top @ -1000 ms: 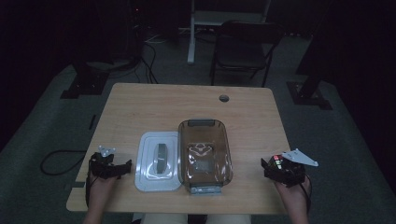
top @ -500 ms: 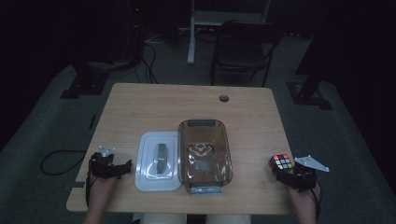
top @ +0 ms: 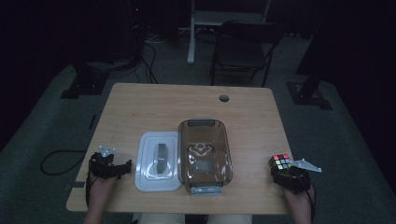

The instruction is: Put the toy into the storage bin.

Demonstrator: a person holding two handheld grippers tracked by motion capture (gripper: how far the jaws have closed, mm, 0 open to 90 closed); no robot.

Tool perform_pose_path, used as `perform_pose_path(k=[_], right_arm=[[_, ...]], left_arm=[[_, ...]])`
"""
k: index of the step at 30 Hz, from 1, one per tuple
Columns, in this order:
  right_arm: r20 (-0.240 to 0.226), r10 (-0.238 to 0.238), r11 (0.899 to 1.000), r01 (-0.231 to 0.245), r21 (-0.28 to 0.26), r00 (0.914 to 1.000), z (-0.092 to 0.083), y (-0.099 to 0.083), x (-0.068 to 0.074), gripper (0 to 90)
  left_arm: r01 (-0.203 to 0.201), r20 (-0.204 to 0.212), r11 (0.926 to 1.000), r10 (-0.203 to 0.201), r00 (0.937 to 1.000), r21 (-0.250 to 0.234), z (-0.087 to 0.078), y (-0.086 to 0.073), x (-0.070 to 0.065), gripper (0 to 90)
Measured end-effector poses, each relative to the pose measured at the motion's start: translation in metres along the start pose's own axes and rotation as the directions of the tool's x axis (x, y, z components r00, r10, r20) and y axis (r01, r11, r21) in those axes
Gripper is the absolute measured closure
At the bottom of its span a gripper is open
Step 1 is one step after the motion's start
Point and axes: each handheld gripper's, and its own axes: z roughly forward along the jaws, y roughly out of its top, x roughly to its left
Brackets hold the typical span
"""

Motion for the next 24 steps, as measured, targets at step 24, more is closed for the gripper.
perform_pose_path(k=[24], right_arm=[[-0.015,-0.040,0.999,0.041,0.021,0.9991,-0.0003,0.0017,0.0034,34.0]], left_arm=[[0.000,0.000,1.0000,0.000,1.0000,0.000,0.0000,0.0000,-0.0001,1.1]])
